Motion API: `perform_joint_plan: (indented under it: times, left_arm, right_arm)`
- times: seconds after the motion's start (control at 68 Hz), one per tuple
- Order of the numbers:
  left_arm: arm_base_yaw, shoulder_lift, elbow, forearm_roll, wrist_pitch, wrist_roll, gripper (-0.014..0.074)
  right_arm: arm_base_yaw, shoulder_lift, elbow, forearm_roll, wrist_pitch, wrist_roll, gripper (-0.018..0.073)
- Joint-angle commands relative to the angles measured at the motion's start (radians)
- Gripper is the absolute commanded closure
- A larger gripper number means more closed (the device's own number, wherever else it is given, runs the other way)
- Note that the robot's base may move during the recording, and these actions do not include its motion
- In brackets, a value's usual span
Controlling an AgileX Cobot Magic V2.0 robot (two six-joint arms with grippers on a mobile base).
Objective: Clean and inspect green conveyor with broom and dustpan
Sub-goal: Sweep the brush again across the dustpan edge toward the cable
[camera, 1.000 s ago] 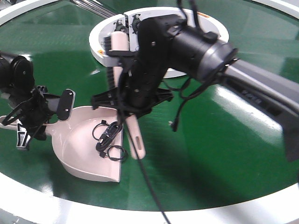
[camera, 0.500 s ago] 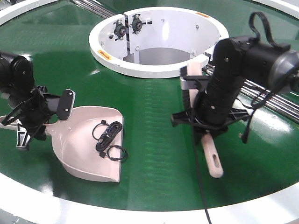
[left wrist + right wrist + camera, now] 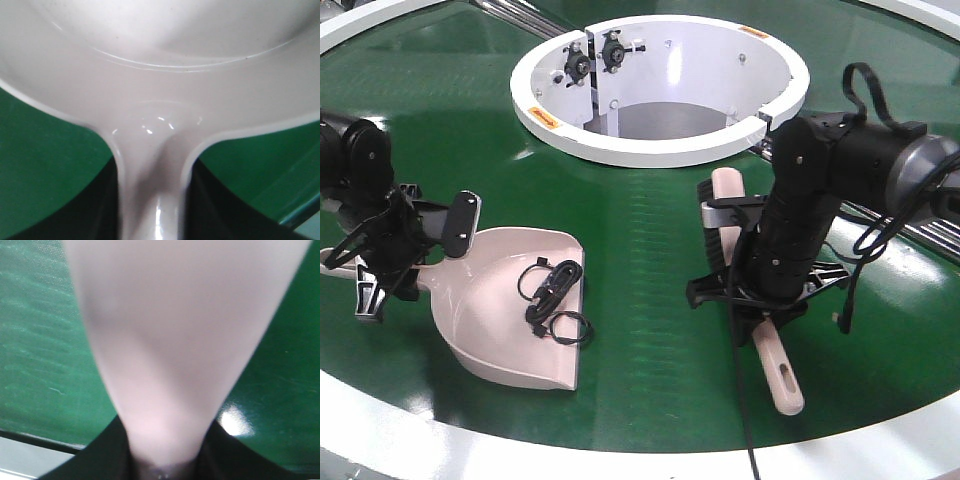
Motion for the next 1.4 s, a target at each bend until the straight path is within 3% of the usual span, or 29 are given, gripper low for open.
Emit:
perform_joint_plan:
  times: [0.0,0.338,0.706,1.382]
  left_arm:
    - [-0.007,-0.046,-0.027,-0.016,-0.02,-0.013,0.0521]
    - [-0.007,-0.046,-0.027,-0.016,-0.02,-0.013,0.0521]
    - [-0.007,-0.046,-0.027,-0.016,-0.02,-0.013,0.0521]
    - [-0.007,-0.046,-0.027,-0.016,-0.02,-0.013,0.0521]
  right_arm:
    - [0.034,-0.034,-0.023,0.01,0.062,-0.008,0.0555]
    - [0.15,0.108,-0.098,0.038,0.063,0.062,0.0554]
    - [0.157,0.221,-0.18,0.168,0.063,0.092,0.0554]
    - [0.219,0.338,-0.367,0.251,0.063,0.122,0.0554]
